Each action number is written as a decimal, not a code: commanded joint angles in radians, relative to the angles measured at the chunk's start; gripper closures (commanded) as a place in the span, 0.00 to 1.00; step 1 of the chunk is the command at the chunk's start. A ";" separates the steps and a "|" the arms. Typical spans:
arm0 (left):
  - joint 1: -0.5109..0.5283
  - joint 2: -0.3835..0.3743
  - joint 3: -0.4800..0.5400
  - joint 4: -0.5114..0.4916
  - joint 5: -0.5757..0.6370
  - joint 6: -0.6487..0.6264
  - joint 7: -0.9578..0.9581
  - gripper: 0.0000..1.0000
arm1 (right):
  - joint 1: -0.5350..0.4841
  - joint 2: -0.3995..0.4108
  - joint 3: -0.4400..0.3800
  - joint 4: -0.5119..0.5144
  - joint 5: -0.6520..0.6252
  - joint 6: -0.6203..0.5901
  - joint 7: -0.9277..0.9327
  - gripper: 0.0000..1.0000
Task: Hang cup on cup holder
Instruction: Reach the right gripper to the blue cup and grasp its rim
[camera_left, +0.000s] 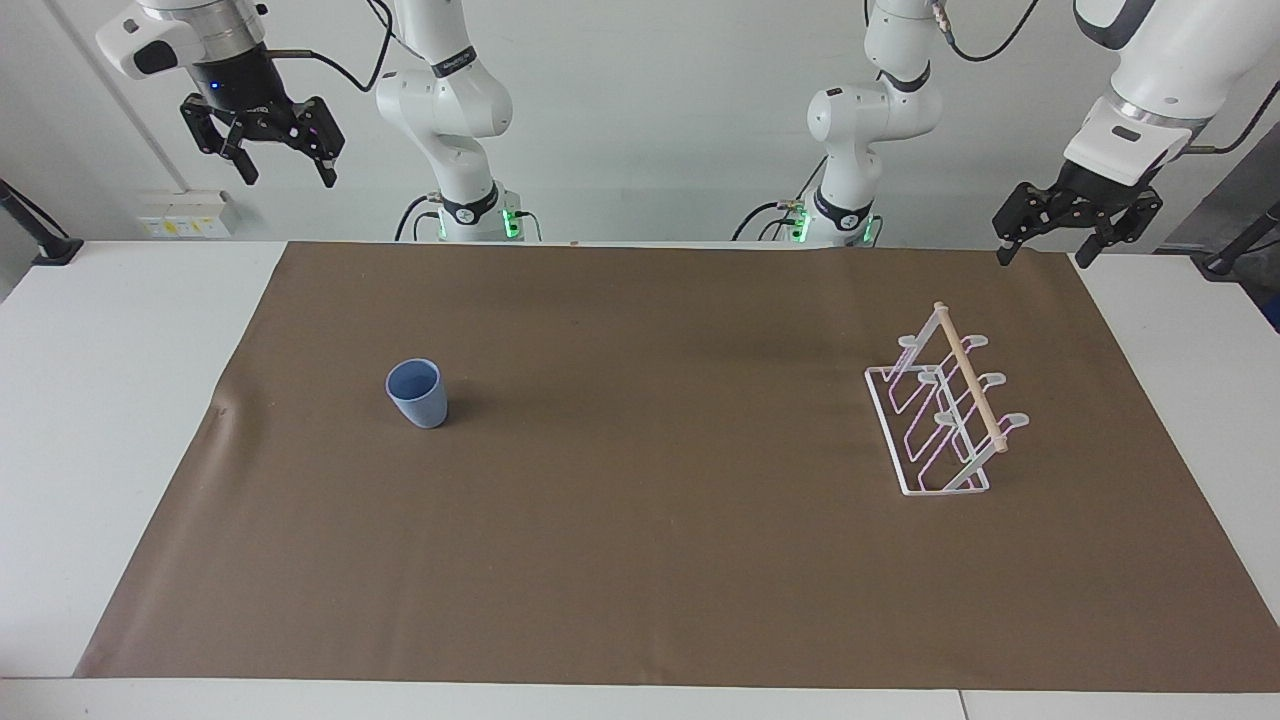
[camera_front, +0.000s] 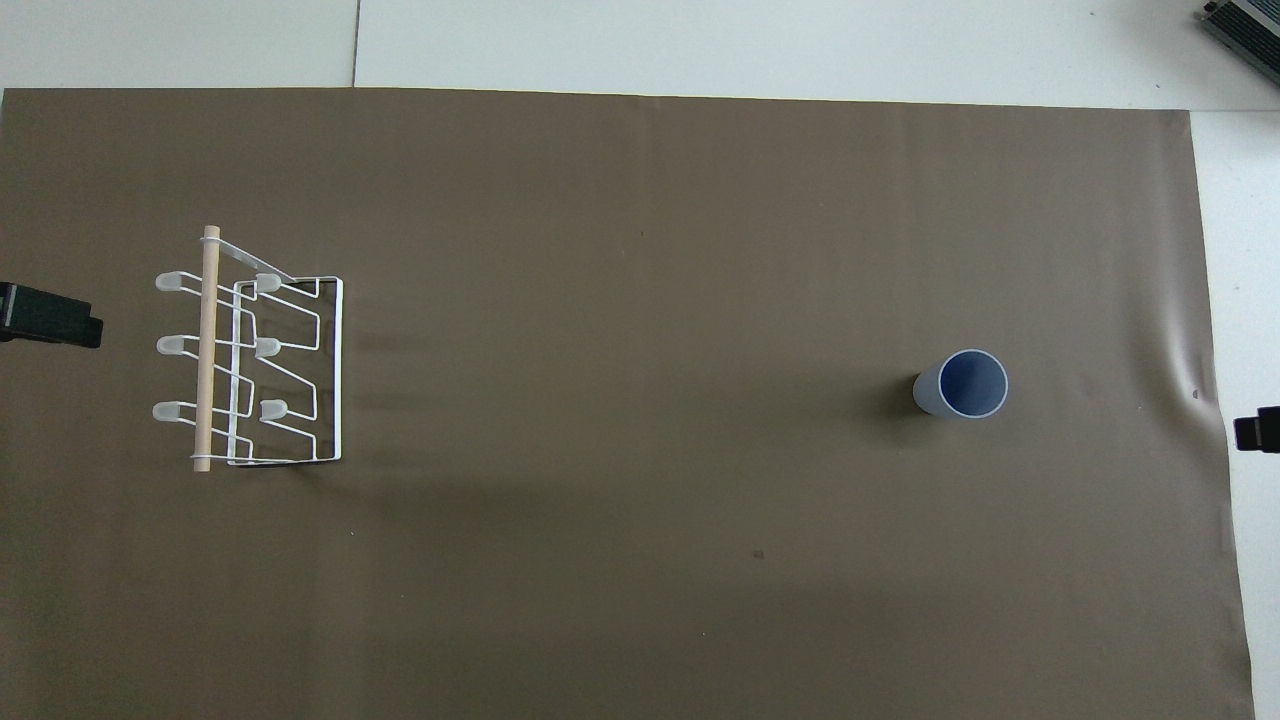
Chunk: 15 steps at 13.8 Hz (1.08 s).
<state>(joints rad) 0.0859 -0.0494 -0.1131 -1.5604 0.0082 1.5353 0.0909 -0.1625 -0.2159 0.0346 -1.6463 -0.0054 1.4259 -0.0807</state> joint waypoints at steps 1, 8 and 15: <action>0.000 -0.023 0.000 -0.021 -0.010 -0.010 -0.003 0.00 | 0.006 -0.043 -0.031 -0.126 -0.001 0.101 0.002 0.00; 0.002 -0.024 -0.002 -0.024 -0.010 -0.015 -0.002 0.00 | 0.067 0.025 -0.061 -0.434 -0.001 0.594 0.013 0.00; 0.000 -0.032 -0.002 -0.038 -0.011 -0.011 -0.008 0.00 | 0.100 0.214 -0.062 -0.451 0.024 0.780 0.042 0.00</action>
<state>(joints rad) 0.0854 -0.0506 -0.1157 -1.5660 0.0076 1.5299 0.0906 -0.0663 -0.0465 -0.0212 -2.0925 -0.0006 2.1636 -0.0425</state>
